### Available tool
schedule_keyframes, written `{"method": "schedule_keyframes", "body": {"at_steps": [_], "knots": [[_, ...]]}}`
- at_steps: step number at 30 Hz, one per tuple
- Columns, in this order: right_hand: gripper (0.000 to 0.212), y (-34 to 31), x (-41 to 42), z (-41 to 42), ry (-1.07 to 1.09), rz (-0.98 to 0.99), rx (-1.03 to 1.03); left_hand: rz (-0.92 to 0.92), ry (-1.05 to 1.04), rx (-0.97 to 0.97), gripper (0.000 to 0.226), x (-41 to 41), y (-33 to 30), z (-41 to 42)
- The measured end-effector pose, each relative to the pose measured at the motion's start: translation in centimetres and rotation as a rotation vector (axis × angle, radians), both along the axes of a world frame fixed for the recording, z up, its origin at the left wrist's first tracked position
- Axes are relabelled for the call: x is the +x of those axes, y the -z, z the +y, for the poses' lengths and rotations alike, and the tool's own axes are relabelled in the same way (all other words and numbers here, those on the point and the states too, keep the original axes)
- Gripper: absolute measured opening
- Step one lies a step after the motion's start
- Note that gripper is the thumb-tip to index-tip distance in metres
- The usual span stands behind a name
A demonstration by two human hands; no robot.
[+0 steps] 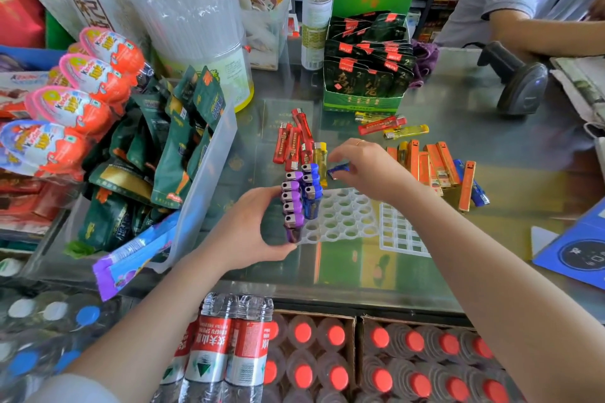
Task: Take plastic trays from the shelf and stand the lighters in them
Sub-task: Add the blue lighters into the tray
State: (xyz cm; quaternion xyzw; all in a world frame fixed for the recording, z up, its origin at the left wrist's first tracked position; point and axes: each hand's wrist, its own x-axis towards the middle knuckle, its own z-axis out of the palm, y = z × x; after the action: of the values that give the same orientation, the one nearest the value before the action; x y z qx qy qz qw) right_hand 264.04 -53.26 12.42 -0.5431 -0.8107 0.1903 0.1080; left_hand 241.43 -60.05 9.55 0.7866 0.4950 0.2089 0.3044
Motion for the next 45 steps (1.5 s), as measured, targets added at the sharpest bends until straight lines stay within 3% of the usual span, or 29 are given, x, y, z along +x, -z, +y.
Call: {"method": "schedule_keyframes", "body": {"at_steps": [2,7,12,14,17,19,27,32,37,41,45], "knots": [[0.026,-0.2,0.7,0.3,0.051,0.019,0.032,0.025,-0.004,0.006,0.051,-0.3,-0.2,-0.6],[0.032,0.1,1.3,0.7,0.042,-0.201,-0.077,0.039,-0.013,0.000,0.059,-1.0,-0.2,-1.8],[0.020,0.3,0.4,-0.1,0.094,-0.129,0.020,0.036,-0.034,-0.014,0.070,-1.4,-0.1,-2.7],[0.015,0.0,-0.1,-1.3,0.218,0.131,0.037,0.028,-0.047,-0.007,0.071,-1.3,0.1,-3.1],[0.007,-1.4,-1.0,-4.3,0.429,0.823,-0.139,-0.006,-0.074,-0.007,0.076,-1.3,0.5,-3.5],[0.004,-1.5,-1.3,-6.3,0.439,1.048,-0.222,-0.023,-0.075,-0.017,0.079,-1.3,0.7,-3.5],[0.021,0.4,-3.4,-11.3,0.407,1.040,-0.299,-0.057,-0.025,-0.020,0.061,-1.3,1.3,-3.0],[0.022,0.9,-4.1,-12.2,0.332,0.999,-0.256,-0.047,-0.022,-0.026,0.064,-1.4,1.6,-2.8],[0.017,1.2,-4.9,-11.9,0.347,0.800,-0.183,-0.046,-0.033,-0.048,0.069,-1.5,1.7,-2.8],[0.013,0.5,-5.1,-11.3,0.266,0.581,-0.058,-0.104,-0.019,-0.058,0.061,-1.3,0.9,-3.0],[0.014,0.6,-5.1,-11.6,0.213,0.499,0.001,-0.100,-0.010,-0.050,0.059,-1.3,0.9,-3.0]]}}
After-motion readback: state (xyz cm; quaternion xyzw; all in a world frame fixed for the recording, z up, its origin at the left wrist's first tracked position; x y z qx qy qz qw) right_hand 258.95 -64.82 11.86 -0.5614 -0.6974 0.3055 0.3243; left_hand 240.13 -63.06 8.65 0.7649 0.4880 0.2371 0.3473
